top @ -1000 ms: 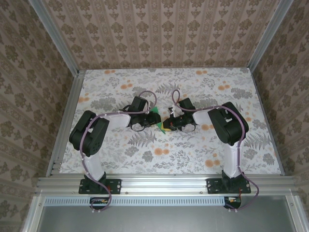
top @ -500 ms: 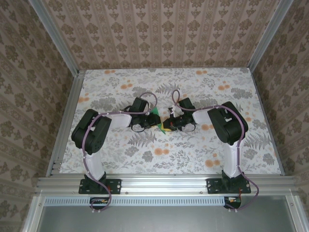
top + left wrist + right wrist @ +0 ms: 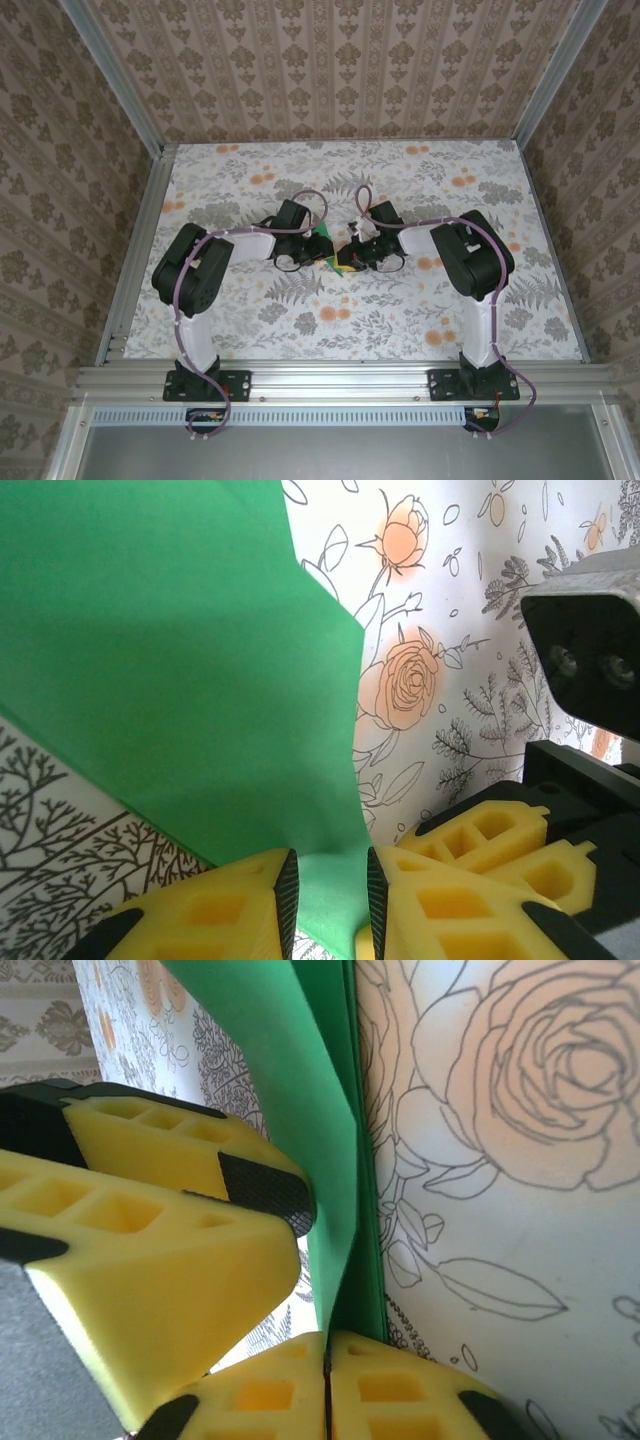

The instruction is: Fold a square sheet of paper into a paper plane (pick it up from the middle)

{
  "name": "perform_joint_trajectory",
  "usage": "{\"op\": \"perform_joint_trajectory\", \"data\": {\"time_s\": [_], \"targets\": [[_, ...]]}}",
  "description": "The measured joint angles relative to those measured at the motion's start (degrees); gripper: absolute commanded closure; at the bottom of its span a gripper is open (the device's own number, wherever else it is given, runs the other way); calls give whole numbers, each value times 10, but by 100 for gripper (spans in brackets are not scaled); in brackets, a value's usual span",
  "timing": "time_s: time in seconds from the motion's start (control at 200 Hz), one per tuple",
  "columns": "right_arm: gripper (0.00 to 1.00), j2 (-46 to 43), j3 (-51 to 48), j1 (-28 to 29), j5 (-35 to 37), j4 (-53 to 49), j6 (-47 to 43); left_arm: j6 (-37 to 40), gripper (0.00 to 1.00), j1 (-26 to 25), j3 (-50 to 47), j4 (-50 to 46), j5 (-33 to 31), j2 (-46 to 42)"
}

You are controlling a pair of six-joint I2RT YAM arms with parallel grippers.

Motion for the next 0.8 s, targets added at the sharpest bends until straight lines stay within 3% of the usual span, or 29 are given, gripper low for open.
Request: {"op": "perform_joint_trajectory", "data": {"time_s": [0.22,0.49,0.8], "targets": [[79,-63,-14,-7,35,-44,-16,0,74,-1,12,-24,-14,2],[93,-97,-15,2,65,-76,-40,0,78,-1,16,-37,-23,3],[95,-75,12,40,75,-97,-45,0,80,-1,22,-48,-25,7]]}}
